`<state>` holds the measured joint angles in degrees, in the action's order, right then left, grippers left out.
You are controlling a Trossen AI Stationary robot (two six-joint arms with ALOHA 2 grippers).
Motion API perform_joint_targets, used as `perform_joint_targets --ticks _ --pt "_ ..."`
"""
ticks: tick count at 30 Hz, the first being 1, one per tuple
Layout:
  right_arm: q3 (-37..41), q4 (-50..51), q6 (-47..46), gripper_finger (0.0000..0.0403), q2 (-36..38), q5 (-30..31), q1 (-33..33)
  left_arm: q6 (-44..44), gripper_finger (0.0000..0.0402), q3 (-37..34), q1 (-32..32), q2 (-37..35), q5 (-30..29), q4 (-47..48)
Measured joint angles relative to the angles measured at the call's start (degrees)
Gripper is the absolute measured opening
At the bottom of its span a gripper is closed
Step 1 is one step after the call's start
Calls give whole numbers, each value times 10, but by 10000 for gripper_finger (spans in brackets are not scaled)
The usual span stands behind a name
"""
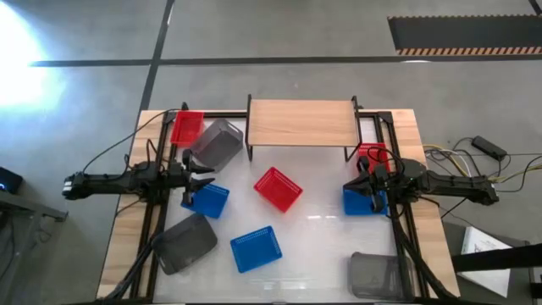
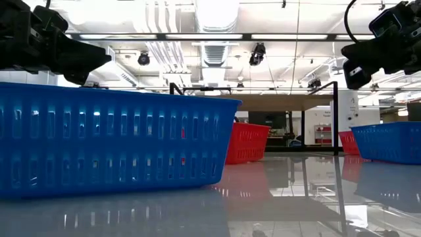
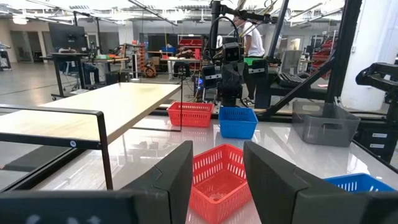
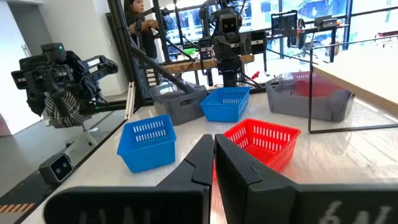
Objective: Stack baskets on shelf by color
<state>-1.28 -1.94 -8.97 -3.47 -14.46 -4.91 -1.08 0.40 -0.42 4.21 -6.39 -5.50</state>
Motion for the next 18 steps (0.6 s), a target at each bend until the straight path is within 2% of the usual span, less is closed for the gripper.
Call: perform_joint_targets --ticks 6,10,12,15,18 --pt "0 0 0 9 0 0 0 1 127 0 0 0 0 0" --pt "0 0 0 9 0 0 0 48 127 0 0 0 -2 -16" --pt "0 0 0 9 0 0 0 47 127 0 0 0 -1 -63" --pt "0 0 0 9 0 0 0 -31 127 0 1 0 -7 -174" --pt "0 0 0 9 0 0 0 -95 127 0 0 2 -92 -326"
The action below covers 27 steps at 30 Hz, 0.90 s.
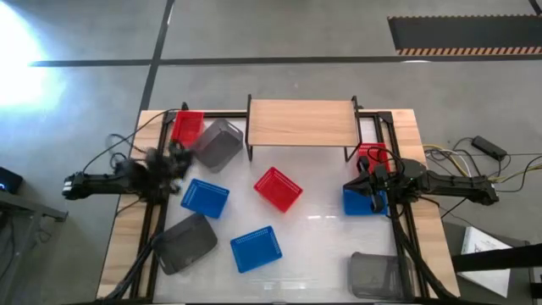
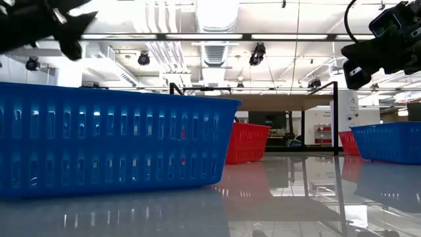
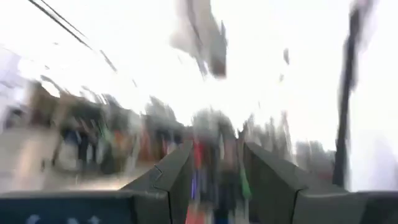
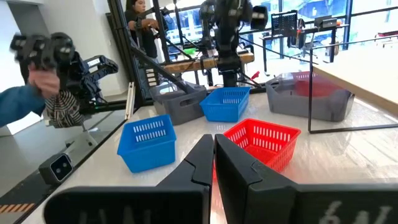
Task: Stack baskets on shelf by color
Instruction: Put the middle red bin on the shelf
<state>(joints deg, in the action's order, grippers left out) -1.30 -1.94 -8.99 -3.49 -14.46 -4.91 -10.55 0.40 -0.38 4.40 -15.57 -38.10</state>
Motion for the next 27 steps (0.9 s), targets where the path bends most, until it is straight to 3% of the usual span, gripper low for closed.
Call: perform_joint_targets --ticks 4,10,16,20,27 --pt "0 0 0 9 0 0 0 -11 127 0 0 0 -90 -153" --pt "0 0 0 9 0 0 0 -24 127 36 0 52 -38 -126" --pt "0 0 0 9 0 0 0 -33 127 128 0 246 -60 -36" --pt "0 0 0 9 0 0 0 40 127 225 0 396 -62 23" --pt "0 0 0 9 0 1 0 80 127 425 0 637 -125 286"
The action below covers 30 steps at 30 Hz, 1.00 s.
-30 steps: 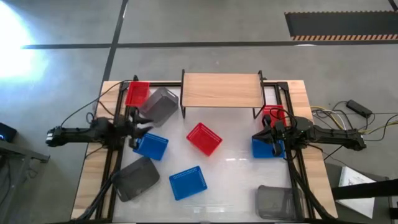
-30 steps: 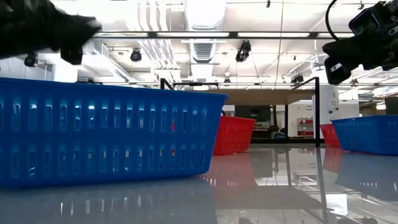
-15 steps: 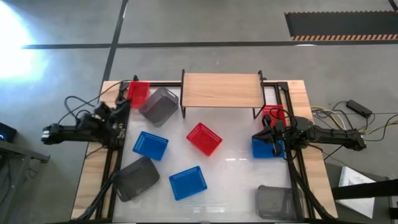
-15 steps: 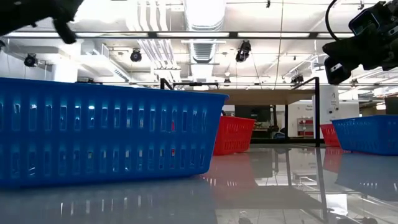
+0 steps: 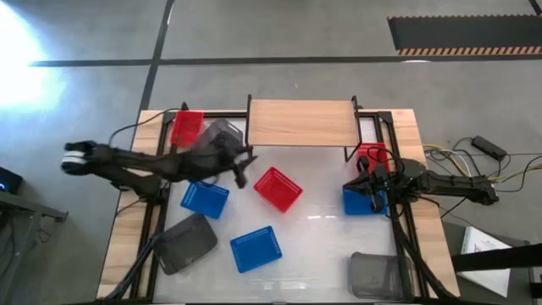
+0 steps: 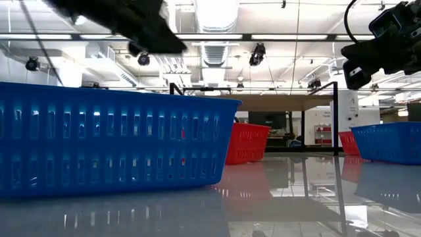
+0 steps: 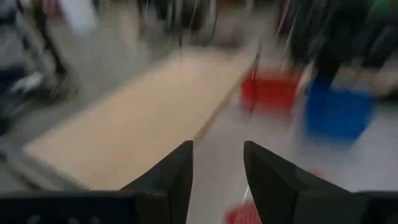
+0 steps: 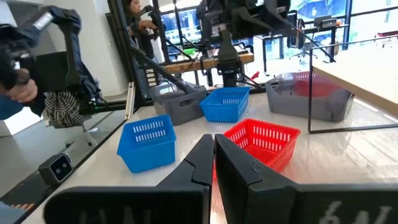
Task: Stack baskets on shelf by color
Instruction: Put the middle red bin on the shelf
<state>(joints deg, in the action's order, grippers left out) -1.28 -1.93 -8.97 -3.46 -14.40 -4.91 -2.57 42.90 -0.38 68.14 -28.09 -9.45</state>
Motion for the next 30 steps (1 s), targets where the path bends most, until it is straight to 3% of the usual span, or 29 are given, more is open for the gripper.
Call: perform_joint_targets --ticks 7,12,16,20,26,30 --pt "0 0 0 9 0 0 0 -54 127 206 15 193 -9 268" --pt "0 0 0 9 0 0 0 -123 127 351 36 292 -10 391" --pt "0 0 0 9 0 0 0 -177 127 425 58 356 11 405" --pt "0 0 0 9 0 0 0 -248 127 477 63 400 97 402" --pt "0 0 0 9 0 0 0 -302 130 520 66 443 172 419" --pt "0 0 0 9 0 0 0 -337 152 521 66 466 210 437"
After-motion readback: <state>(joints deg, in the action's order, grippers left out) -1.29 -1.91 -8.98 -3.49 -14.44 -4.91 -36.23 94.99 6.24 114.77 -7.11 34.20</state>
